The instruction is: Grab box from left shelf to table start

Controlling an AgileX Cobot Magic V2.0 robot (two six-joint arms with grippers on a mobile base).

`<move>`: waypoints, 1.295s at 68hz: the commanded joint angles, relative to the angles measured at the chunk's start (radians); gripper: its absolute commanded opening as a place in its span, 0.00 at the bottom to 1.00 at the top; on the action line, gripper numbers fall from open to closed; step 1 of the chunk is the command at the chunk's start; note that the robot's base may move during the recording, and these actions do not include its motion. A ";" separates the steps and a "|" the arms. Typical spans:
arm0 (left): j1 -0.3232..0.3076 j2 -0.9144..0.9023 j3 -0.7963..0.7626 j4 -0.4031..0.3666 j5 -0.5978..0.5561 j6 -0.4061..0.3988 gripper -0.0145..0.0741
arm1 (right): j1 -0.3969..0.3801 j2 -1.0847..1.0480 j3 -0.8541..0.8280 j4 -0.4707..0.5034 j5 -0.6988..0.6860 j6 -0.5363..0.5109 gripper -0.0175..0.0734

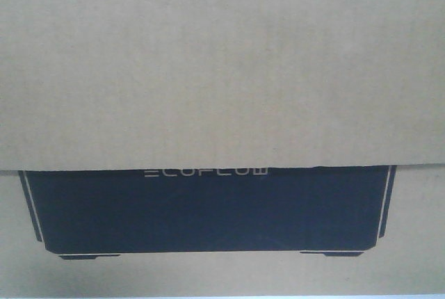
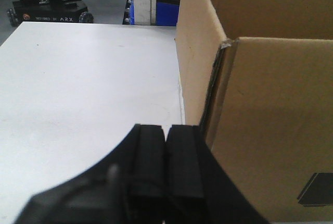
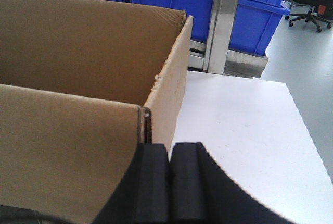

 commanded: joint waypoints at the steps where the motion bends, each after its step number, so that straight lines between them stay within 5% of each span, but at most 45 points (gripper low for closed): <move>1: -0.005 0.013 -0.025 -0.006 -0.094 -0.008 0.06 | -0.004 0.012 -0.025 -0.006 -0.093 -0.003 0.25; 33: -0.001 0.013 0.000 -0.006 -0.123 -0.008 0.06 | -0.004 0.012 -0.025 -0.006 -0.093 -0.003 0.25; 70: 0.065 -0.029 0.465 -0.049 -0.764 -0.008 0.06 | -0.004 0.012 -0.025 -0.006 -0.091 -0.003 0.25; 88: 0.063 -0.028 0.463 -0.047 -0.749 -0.008 0.06 | -0.004 0.012 -0.025 -0.006 -0.090 -0.003 0.25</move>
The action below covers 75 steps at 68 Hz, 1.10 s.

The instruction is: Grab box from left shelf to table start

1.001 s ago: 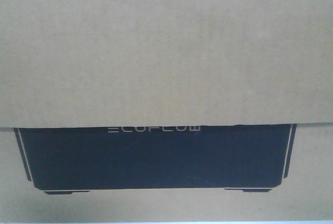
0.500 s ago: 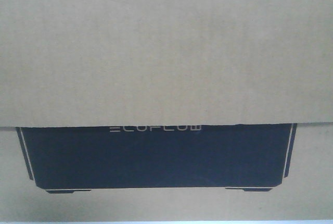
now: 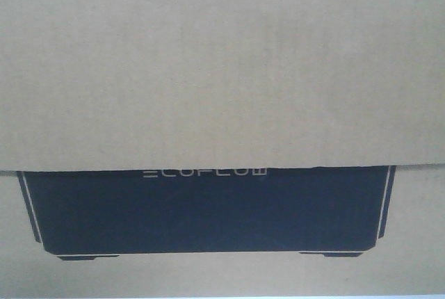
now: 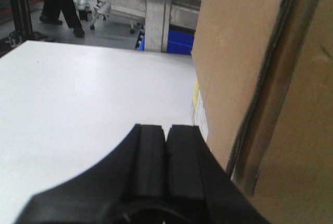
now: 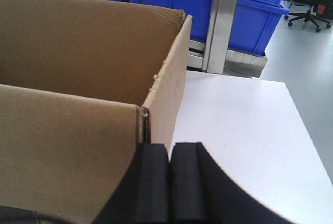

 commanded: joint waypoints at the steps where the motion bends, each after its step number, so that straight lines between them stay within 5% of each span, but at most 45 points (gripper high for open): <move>1: -0.001 -0.015 -0.002 -0.007 -0.101 -0.008 0.06 | -0.004 0.012 -0.025 -0.005 -0.088 -0.003 0.25; 47: -0.001 -0.015 -0.002 -0.007 -0.101 -0.008 0.06 | -0.004 0.012 -0.025 -0.005 -0.090 -0.003 0.25; 75: -0.001 -0.015 -0.002 -0.007 -0.101 -0.008 0.06 | -0.063 -0.068 0.249 -0.056 -0.342 0.036 0.25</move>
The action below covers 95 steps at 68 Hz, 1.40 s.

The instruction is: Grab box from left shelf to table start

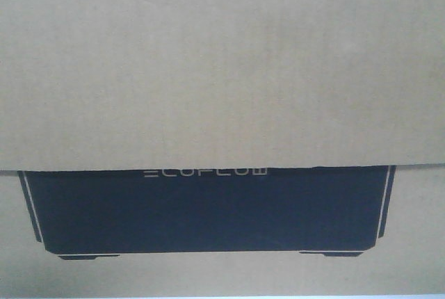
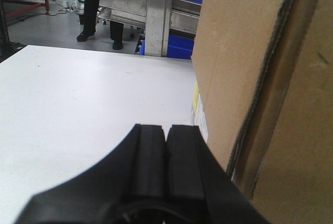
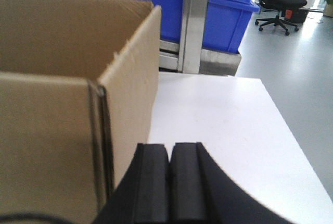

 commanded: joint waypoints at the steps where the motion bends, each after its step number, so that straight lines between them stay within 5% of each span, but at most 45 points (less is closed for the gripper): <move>1: -0.001 -0.015 -0.004 -0.005 -0.094 -0.008 0.06 | -0.005 -0.021 0.060 -0.025 -0.155 0.005 0.25; 19: -0.001 -0.015 -0.004 -0.005 -0.094 -0.008 0.06 | -0.005 -0.018 0.284 -0.026 -0.351 0.068 0.25; 95: -0.001 -0.015 -0.004 -0.005 -0.094 -0.008 0.06 | -0.005 -0.018 0.278 -0.026 -0.315 0.082 0.25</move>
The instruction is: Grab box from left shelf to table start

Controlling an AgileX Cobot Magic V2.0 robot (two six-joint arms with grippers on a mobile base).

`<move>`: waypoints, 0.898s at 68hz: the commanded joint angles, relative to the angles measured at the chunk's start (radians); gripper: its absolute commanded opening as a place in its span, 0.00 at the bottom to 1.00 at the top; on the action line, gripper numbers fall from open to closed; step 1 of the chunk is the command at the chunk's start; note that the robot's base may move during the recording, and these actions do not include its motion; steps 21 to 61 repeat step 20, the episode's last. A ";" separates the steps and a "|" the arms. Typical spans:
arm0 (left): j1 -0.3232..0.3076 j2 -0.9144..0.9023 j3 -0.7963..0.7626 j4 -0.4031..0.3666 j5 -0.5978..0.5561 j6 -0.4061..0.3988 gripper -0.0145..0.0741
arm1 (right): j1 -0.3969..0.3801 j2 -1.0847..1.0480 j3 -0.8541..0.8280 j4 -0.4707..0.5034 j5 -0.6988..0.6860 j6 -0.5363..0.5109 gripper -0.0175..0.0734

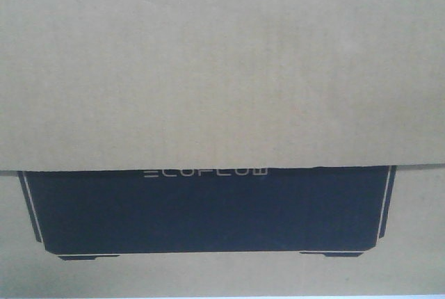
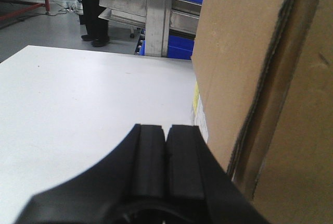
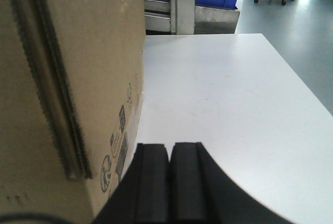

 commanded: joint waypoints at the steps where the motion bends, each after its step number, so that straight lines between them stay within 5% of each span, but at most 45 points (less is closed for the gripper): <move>1: -0.001 -0.015 -0.004 -0.005 -0.093 -0.008 0.06 | -0.005 -0.009 0.004 -0.009 -0.097 -0.002 0.25; 61: -0.001 -0.015 -0.004 -0.005 -0.093 -0.008 0.06 | -0.005 -0.009 0.004 -0.009 -0.097 -0.002 0.25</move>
